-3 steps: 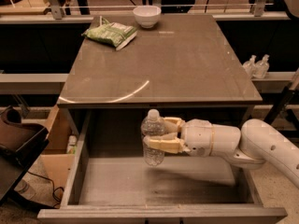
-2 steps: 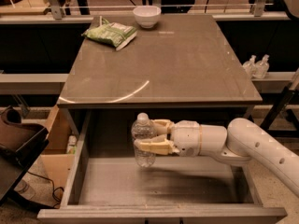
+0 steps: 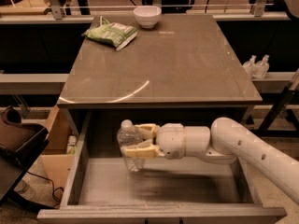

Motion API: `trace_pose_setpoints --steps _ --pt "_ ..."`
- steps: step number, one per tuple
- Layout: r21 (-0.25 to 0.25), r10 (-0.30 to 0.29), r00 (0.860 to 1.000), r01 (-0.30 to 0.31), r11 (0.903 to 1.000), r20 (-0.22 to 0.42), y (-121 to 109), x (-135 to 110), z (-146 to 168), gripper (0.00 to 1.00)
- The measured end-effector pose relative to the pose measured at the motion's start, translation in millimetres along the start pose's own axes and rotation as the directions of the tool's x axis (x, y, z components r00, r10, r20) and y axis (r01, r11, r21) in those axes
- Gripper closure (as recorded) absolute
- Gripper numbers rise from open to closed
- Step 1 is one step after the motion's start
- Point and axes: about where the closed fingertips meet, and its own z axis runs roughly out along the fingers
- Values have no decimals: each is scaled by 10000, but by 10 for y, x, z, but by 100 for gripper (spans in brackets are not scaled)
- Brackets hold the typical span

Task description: Place water bottle into top drawer

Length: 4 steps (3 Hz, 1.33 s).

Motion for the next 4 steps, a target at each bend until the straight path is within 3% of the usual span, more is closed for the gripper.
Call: trace_pose_setpoints --steps 1,3,4 --pt "-148 -50 9999 48 9999 -129 54 84 139 100" --pt "-273 551 9985 -551 9981 -28 141 551 307 100" --pt "-239 641 9979 -640 9977 9 148 648 309 100"
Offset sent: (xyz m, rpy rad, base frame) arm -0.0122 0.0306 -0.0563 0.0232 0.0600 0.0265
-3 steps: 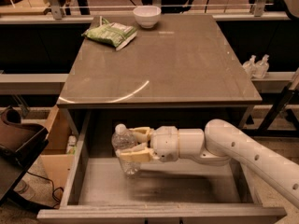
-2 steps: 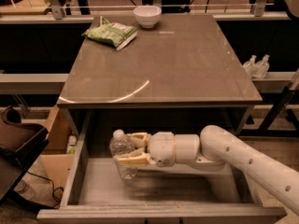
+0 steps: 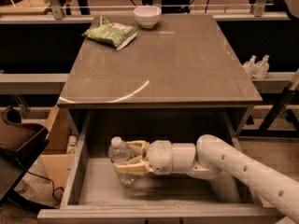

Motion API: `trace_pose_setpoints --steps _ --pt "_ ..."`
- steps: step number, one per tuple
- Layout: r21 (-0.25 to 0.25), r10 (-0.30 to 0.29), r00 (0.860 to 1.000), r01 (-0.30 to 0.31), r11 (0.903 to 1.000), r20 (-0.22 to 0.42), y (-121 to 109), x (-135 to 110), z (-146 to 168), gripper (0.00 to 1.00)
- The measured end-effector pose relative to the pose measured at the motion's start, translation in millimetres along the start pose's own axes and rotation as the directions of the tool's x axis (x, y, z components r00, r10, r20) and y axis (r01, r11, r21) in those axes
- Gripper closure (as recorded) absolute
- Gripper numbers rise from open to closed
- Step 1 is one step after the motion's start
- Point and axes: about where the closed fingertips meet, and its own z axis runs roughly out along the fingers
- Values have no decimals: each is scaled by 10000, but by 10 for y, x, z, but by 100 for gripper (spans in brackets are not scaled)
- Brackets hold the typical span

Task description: Place water bottle into top drawer

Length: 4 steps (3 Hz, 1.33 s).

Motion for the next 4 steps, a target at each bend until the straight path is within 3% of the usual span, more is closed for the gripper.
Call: trace_pose_setpoints --steps 3,4 --pt "75 49 9999 -48 10000 -90 -4 35 -50 100" --pt "74 48 9999 -47 10000 -91 -1 -2 -52 82"
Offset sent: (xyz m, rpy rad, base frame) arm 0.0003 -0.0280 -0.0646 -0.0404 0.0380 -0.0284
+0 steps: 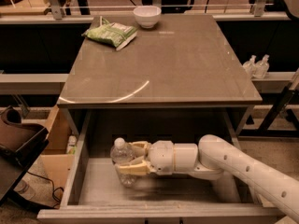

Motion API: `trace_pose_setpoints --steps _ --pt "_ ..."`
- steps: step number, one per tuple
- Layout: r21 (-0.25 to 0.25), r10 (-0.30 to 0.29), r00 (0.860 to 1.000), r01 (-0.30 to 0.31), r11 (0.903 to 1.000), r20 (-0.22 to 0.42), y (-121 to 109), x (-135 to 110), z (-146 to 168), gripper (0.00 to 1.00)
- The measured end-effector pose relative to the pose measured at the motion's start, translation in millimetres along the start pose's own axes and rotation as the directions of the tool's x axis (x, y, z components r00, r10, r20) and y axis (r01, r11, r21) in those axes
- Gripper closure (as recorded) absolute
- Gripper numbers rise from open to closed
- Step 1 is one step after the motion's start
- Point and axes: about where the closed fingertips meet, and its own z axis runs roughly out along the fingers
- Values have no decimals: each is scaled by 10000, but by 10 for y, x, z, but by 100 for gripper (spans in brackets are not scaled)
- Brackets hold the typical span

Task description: Place water bottle into top drawer

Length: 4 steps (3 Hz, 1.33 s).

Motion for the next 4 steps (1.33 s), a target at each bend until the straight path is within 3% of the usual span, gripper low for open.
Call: trace_pose_setpoints --steps 3,4 --pt "-4 -1 10000 1 10000 0 1 -4 1 13" --pt "-47 -7 10000 7 10000 2 12 -9 18 0"
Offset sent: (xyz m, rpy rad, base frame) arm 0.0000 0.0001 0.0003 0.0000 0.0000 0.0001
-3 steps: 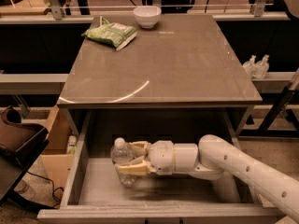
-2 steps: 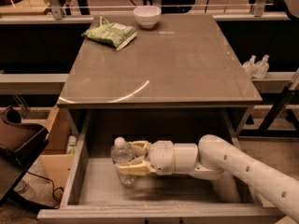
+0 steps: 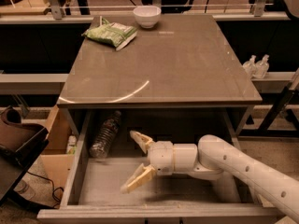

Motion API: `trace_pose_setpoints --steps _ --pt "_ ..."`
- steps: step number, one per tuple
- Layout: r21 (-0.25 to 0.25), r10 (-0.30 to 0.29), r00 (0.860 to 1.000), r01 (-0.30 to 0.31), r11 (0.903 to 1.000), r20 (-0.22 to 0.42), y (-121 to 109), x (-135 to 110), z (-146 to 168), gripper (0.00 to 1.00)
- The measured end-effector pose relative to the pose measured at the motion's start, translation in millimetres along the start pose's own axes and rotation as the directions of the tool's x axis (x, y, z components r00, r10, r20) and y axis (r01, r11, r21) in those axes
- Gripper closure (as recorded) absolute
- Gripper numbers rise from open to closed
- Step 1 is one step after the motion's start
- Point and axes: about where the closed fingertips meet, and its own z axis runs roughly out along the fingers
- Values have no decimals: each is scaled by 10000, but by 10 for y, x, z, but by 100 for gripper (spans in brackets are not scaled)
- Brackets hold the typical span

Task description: Place water bottle into top drawer

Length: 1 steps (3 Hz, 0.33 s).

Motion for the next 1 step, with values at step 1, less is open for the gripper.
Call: trace_pose_setpoints --steps 1 --pt "0 0 10000 0 10000 0 0 0 0 0"
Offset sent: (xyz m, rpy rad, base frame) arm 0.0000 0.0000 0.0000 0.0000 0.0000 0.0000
